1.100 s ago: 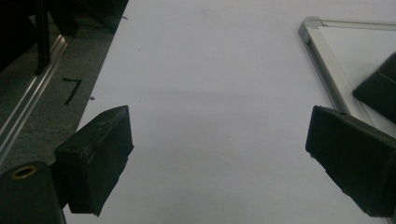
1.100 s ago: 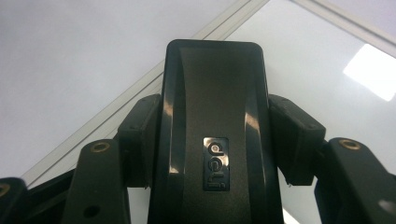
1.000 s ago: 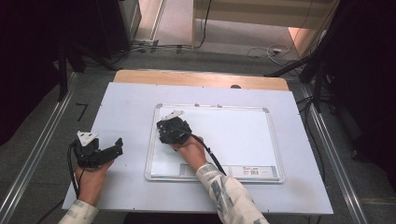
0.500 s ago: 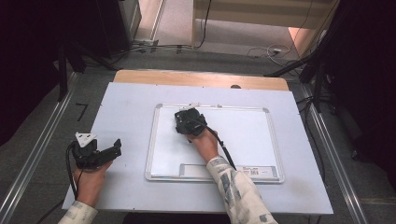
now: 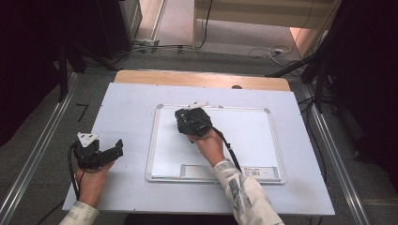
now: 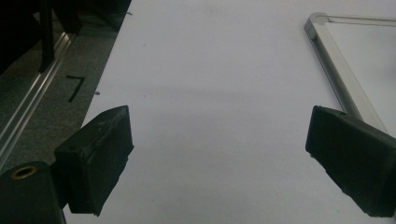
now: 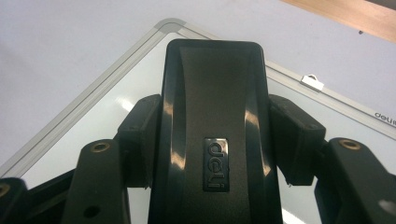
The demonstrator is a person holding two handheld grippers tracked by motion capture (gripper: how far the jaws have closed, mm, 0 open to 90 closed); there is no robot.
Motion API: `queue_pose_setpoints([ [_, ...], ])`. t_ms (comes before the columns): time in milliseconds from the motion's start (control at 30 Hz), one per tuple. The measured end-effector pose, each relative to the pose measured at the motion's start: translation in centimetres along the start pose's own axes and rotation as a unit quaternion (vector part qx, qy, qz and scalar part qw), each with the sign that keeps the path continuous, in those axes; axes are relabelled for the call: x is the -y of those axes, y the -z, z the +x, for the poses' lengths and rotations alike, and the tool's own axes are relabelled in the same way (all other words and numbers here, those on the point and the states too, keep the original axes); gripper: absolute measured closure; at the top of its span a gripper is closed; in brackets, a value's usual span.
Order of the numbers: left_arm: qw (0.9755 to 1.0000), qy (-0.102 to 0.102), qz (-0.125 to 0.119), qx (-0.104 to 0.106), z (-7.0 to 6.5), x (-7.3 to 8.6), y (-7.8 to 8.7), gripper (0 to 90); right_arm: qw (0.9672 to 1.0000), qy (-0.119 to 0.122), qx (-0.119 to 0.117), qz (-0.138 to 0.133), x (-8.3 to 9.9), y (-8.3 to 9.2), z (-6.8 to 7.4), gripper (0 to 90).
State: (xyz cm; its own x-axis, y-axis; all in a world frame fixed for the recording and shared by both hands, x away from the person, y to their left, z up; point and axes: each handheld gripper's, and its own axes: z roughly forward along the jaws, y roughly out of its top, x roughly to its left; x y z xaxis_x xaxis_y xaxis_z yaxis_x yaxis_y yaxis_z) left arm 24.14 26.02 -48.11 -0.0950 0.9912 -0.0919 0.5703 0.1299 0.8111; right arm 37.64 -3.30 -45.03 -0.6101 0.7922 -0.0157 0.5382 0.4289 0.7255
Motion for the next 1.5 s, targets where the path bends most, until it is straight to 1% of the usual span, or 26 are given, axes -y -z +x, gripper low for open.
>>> queue_pose_setpoints([
  [233,1.0000,-0.003,0.001,0.000,-0.1,0.0,-0.1,7.8,1.0000,-0.007,-0.003,-0.006,0.2,0.8,-0.5,38.3],
  [400,1.0000,-0.003,0.002,0.001,-0.1,0.0,-0.1,7.8,1.0000,-0.006,-0.001,-0.007,0.5,1.0,-0.8,38.3],
  [533,1.0000,-0.003,0.001,0.001,-0.2,-0.1,-0.1,7.8,0.9999,-0.012,0.005,-0.005,0.9,1.1,-1.3,38.3],
  [667,1.0000,-0.007,0.003,0.001,-0.3,-0.1,-0.2,7.8,0.9996,-0.021,0.016,-0.007,1.3,1.5,-2.2,38.3],
  [900,1.0000,-0.005,0.001,0.000,-0.3,0.0,-0.2,7.8,0.9987,-0.033,0.039,-0.006,2.3,2.4,-4.2,38.3],
  [1200,1.0000,-0.007,0.003,0.000,-0.4,-0.1,-0.3,7.8,0.9960,-0.058,0.068,-0.003,3.8,3.5,-7.4,38.2],
  [1433,0.9999,-0.011,0.004,0.002,-0.6,-0.1,-0.4,7.8,0.9947,-0.067,0.078,-0.003,4.3,4.1,-8.6,38.3],
  [1500,0.9999,-0.011,0.004,0.001,-0.6,-0.1,-0.4,7.8,0.9942,-0.073,0.080,-0.003,4.4,4.2,-8.9,38.3],
])
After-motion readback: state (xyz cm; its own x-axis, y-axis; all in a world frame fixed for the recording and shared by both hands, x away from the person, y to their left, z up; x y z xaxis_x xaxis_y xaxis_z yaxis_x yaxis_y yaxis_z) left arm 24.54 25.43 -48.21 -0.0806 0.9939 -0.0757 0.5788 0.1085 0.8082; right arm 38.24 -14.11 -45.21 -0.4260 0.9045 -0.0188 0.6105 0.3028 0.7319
